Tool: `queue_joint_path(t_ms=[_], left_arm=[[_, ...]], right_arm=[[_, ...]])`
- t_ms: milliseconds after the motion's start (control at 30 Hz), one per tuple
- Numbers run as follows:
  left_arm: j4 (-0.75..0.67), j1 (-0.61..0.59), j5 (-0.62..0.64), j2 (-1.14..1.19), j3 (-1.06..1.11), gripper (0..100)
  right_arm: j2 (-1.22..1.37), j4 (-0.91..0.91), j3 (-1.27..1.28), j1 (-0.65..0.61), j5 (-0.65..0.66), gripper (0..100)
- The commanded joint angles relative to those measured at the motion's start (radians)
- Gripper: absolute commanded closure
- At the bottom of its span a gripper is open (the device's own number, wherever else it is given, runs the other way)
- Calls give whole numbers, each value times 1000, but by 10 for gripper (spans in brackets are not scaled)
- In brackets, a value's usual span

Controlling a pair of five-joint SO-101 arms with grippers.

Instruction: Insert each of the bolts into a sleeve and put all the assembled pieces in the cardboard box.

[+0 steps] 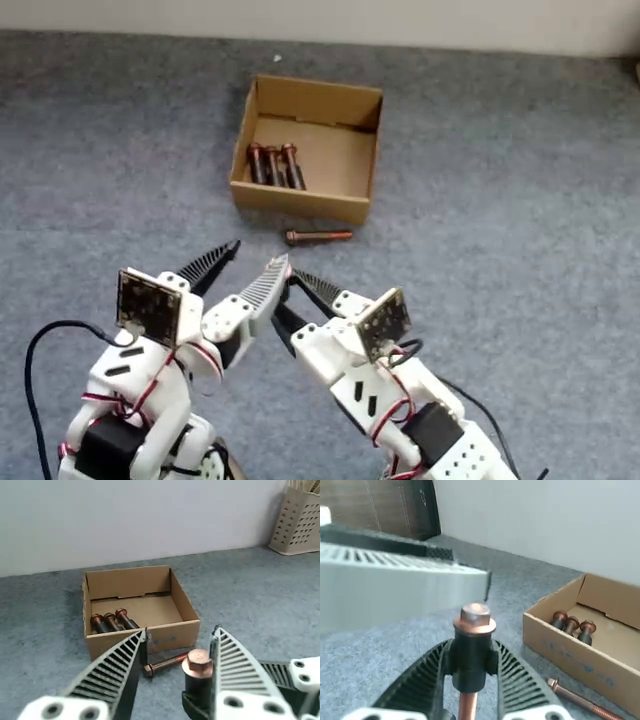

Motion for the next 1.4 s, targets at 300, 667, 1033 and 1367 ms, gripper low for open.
queue_joint_path(t_ms=[300,667,1033,1367], left_arm=[[-6,-355,163,1,28,776],[-6,-354,158,1,56,777],[-28,-357,158,1,73,777],[-28,-357,157,-1,67,777]], right_arm=[[1,-199,12,196,9,993],[621,-406,-387,306,9,993],[1555,-797,-837,395,6,993],[1883,-799,-951,404,5,988]])
